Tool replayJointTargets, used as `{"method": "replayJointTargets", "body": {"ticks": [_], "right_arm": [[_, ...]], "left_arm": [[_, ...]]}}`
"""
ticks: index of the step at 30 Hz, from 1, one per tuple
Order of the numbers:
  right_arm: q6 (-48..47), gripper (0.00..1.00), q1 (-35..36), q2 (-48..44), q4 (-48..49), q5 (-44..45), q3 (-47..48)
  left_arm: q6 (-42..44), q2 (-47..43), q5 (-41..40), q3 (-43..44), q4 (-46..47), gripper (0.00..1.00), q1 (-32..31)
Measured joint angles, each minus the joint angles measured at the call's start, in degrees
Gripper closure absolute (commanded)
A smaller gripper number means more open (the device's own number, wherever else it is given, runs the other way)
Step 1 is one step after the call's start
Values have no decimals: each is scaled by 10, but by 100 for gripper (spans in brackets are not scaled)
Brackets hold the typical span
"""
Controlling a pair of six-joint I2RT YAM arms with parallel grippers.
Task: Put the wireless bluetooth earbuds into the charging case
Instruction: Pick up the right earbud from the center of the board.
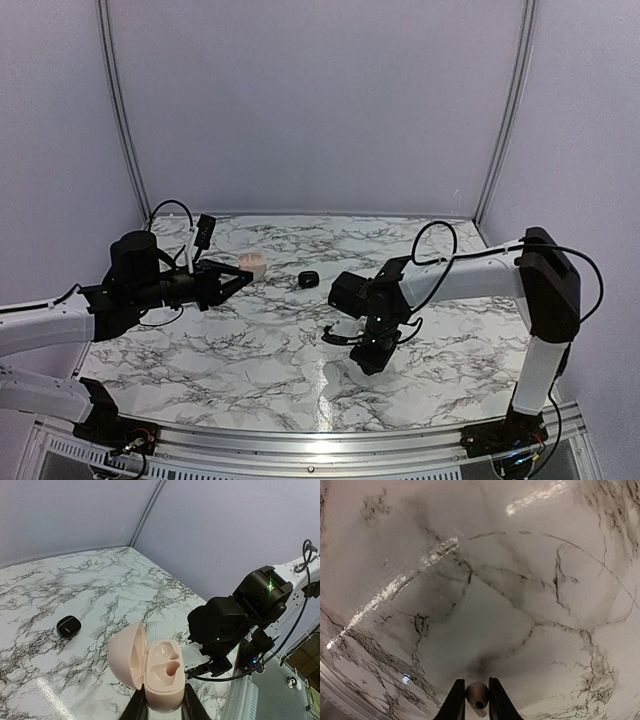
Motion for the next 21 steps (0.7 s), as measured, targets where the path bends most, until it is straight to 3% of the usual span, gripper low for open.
{"method": "replayJointTargets", "body": {"ticks": [4,21], "right_arm": [[-1,73,5,16,-12,8,9],[-5,73,17,56,-56,44,59]], "left_arm": [[2,-1,0,0,0,100,0],[7,-10,0,0,0,100,0]]}}
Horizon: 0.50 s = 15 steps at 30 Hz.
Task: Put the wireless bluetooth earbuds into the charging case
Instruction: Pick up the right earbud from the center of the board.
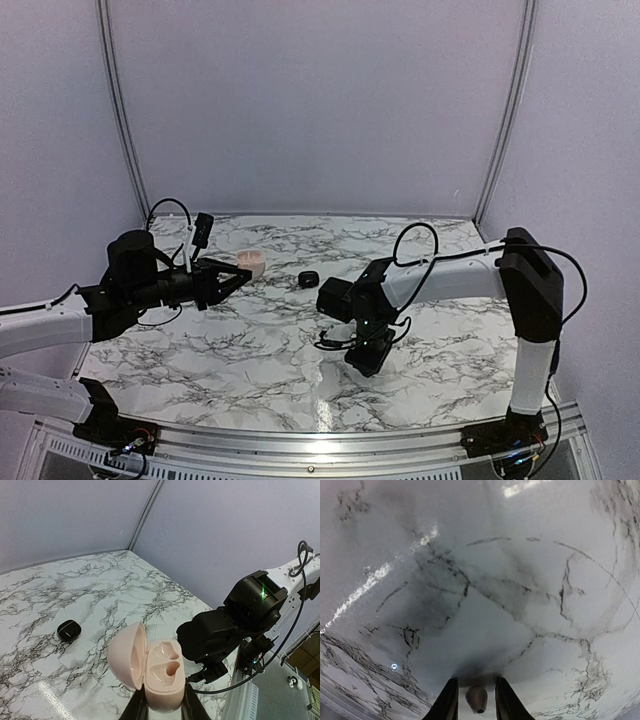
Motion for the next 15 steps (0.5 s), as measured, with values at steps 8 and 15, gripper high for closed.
{"method": "replayJointTargets", "body": {"ticks": [8,15], "right_arm": [[1,76,3,0,-13,14,0],[0,87,3,0,-13,18,0]], "left_arm": [[0,0,0,0,0,100,0],[0,0,0,0,0,100,0]]}}
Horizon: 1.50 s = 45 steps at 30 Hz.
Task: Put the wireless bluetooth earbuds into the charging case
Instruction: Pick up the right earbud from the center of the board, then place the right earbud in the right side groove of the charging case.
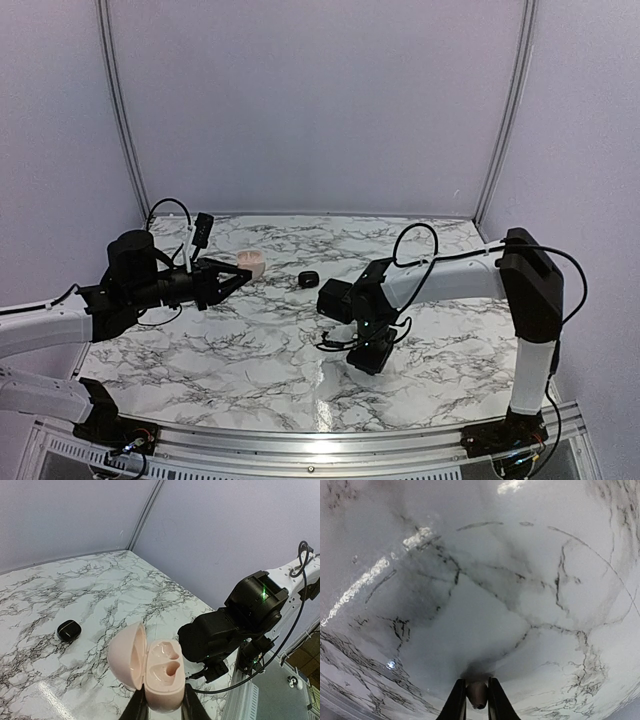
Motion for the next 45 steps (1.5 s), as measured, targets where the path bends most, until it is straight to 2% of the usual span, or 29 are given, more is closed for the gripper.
{"method": "replayJointTargets", "body": {"ticks": [12,17,27,34,45], "right_arm": [[0,94,-2,-36,23,-7,0],[0,95,-12,-71,59,-12,0],[0,95,-27,-158,208,-18,2],[-5,96,-27,-215,320,-55,4],[7,95,-19,-276,459,-134,4]], "left_arm": [[11,-13,-7,-14,4,100,0],[17,-35,-10,-46,44,100,0],[68,-55,-4,-154,193,100,-4],[156,-99,-5,-196,258,100,-33],[248,-138,-31,-224,280,100,-55]]}}
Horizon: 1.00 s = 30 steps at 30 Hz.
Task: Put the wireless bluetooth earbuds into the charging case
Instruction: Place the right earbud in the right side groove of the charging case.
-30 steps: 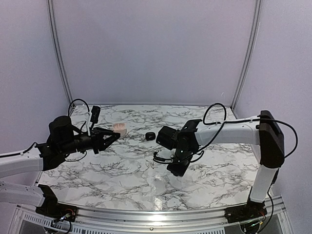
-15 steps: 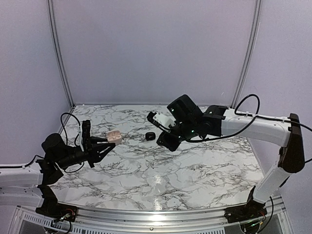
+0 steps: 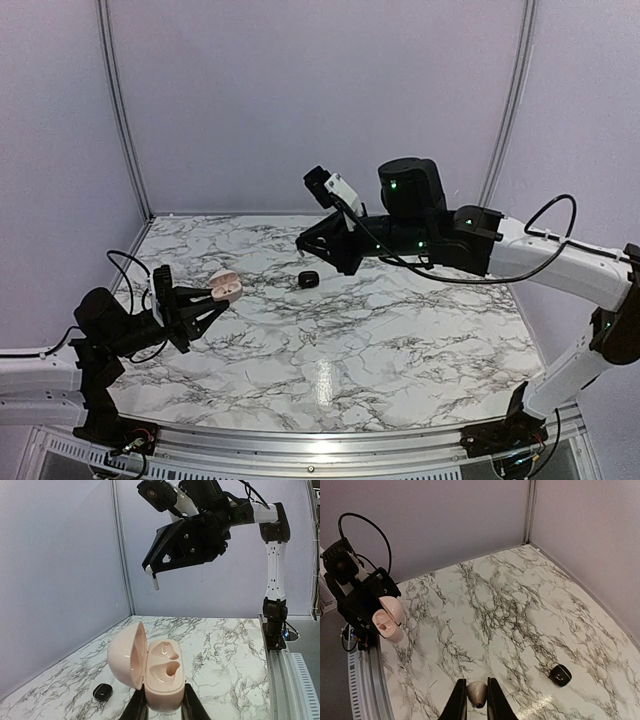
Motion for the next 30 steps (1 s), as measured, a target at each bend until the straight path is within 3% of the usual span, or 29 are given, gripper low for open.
{"method": "replayJointTargets", "body": {"ticks": [18,30], "right_arm": [[13,95,61,28,84,-131,16],[14,95,76,65,116,-153,17]], "left_arm": [[10,8,29,0,4,100,-17],[-7,9,33,0,19,100,-22]]}}
